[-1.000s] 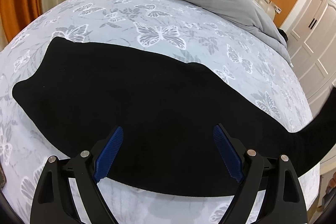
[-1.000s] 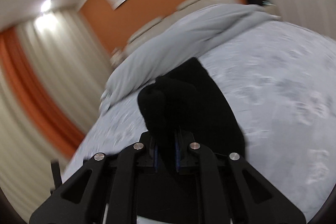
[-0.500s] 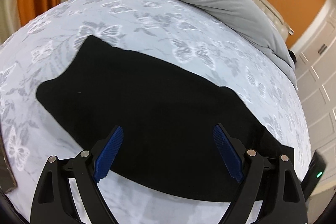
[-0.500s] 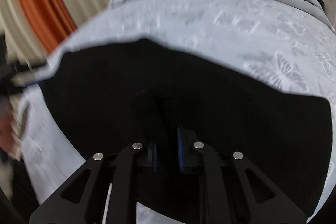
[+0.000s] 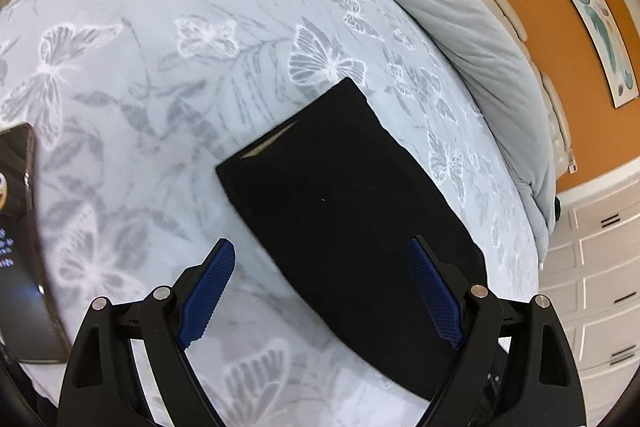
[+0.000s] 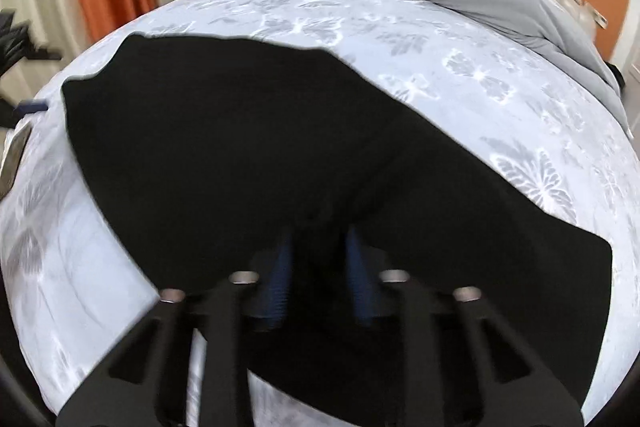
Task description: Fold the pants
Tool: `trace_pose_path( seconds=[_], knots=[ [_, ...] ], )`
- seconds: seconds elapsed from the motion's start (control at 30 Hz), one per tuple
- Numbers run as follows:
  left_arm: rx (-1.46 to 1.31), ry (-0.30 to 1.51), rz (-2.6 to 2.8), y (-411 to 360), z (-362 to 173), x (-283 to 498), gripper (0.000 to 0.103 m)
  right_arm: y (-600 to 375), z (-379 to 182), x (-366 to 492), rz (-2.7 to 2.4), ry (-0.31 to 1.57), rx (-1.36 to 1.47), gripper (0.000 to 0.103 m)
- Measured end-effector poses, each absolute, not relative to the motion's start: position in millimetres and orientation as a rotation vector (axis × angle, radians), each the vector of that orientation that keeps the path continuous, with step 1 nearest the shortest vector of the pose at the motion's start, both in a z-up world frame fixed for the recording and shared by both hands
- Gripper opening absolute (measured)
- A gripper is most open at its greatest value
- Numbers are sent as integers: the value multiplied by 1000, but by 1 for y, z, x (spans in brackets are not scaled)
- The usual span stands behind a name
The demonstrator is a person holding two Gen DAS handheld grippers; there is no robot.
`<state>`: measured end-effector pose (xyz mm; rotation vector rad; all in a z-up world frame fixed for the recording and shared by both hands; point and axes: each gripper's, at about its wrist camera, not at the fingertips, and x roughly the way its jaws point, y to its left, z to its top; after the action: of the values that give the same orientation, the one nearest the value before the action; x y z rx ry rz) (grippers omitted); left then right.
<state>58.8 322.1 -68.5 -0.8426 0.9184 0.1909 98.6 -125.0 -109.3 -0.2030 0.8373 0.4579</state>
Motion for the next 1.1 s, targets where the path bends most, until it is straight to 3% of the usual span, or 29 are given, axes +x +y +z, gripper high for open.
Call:
trace_pose_path(
  seconds=[0.13,0.17,0.23,0.27,0.33,0.37,0.4,0.47,0.53,0.7,0.73,0.77,1.03,1.1],
  knots=[
    [-831,922,194,327,-80,61,86,-118,-97,97,516,795,-171,14],
    [-839,930,198,329,-85,64,86,-117,-112,103,527,872,-155,21],
    [-896,960,190,333,-102,70,86,-122,-124,108,509,910,-109,22],
    [-929,973,186,335,-110,72,86,-125,-122,110,511,908,-91,27],
    [-987,968,207,338,-122,72,86,-135,-103,108,483,904,-69,51],
    [-1004,933,226,340,-121,71,86,-143,-93,105,459,872,-59,71],
    [-1008,918,239,340,-120,71,86,-152,-82,101,429,834,-49,83],
    [-1023,880,232,340,-120,76,84,-180,-60,93,340,772,-30,90],
    [-1053,854,253,339,-124,79,84,-214,-49,90,247,739,4,90],
    [-1049,844,275,325,-122,87,43,-291,-53,88,72,805,124,90],
    [-1044,851,280,323,-123,88,26,-299,-53,87,73,802,143,90],
    [-1060,848,260,322,-124,89,20,-304,-51,85,106,788,158,90],
    [-1049,714,145,292,-71,84,16,-186,-87,66,386,795,-192,89],
    [-1029,712,128,285,-63,86,16,-159,-97,63,446,802,-225,73]
  ],
)
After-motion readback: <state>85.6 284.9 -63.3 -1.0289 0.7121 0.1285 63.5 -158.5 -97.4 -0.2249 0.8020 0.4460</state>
